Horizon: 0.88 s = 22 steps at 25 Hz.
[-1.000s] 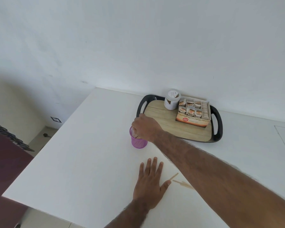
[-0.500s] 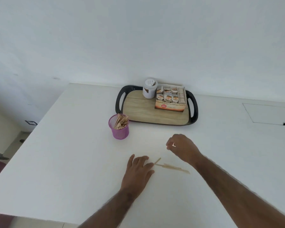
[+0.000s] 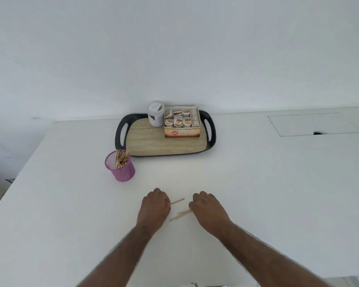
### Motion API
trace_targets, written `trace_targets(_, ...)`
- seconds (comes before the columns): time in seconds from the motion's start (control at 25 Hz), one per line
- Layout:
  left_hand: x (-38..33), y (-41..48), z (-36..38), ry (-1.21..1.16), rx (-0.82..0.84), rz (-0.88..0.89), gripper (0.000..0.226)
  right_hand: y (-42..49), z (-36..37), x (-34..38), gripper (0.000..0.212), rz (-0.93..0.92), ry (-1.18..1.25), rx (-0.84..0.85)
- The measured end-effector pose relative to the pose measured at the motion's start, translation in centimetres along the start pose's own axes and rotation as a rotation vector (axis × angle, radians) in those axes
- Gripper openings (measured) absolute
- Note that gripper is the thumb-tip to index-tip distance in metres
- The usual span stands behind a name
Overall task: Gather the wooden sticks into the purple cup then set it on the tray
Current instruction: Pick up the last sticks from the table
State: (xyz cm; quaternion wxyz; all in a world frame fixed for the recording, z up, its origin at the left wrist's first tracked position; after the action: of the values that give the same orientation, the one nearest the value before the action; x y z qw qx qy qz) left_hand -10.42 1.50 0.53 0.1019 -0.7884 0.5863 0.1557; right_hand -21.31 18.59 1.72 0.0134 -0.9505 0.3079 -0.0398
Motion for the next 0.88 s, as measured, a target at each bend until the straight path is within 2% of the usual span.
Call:
trace_targets(0.2, -3.2, 2.1, 0.4, -0.053, 0.139, 0.083, 0.021, 0.7, -0.3, 2.1, 0.031, 0.013, 0.057, -0.063)
trace_targets(0.28, -2.9, 2.4, 0.1, -0.192, 0.117, 0.062, 0.017, 1.1, -0.3, 2.3, 0.032, 0.067, 0.104, -0.071)
trace_targets(0.36, -1.6, 1.7, -0.1, -0.220, 0.082, 0.040, 0.022, 1.4, 0.1, 2.0, 0.025, 0.076, 0.053, -0.041)
trace_targets(0.52, -0.8, -1.2, 0.6, -0.093, 0.113, 0.036, 0.039, 1.8, 0.0, 2.3, 0.018, 0.041, -0.039, -0.010)
trace_targets(0.64, -2.2, -1.5, 1.0, 0.053, 0.047, 0.097, 0.022, 1.7, -0.2, 2.7, 0.023, 0.021, -0.054, -0.001)
trace_targets(0.76, -2.7, -1.2, 0.7, 0.136, 0.037, 0.111, 0.025, 1.7, -0.4, 2.6, 0.033, -0.008, -0.077, -0.013)
trace_targets(0.88, -2.9, -1.0, 0.5, 0.177, 0.045, 0.125, 0.024, 1.5, 0.1, 2.6, 0.035, -0.068, -0.114, 0.025)
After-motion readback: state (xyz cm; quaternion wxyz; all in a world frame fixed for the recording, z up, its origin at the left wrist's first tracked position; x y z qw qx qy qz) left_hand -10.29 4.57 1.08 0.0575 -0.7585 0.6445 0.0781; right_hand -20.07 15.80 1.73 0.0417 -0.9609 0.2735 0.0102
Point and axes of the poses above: each hand's wrist, its own y-axis towards the middle knuckle, its own z-axis out of the palm, x = y × z, the point moved 2 cm from there along y, towards the middle knuckle, and after that the axes turned 13 degrees about z, right-handed, at the moved point
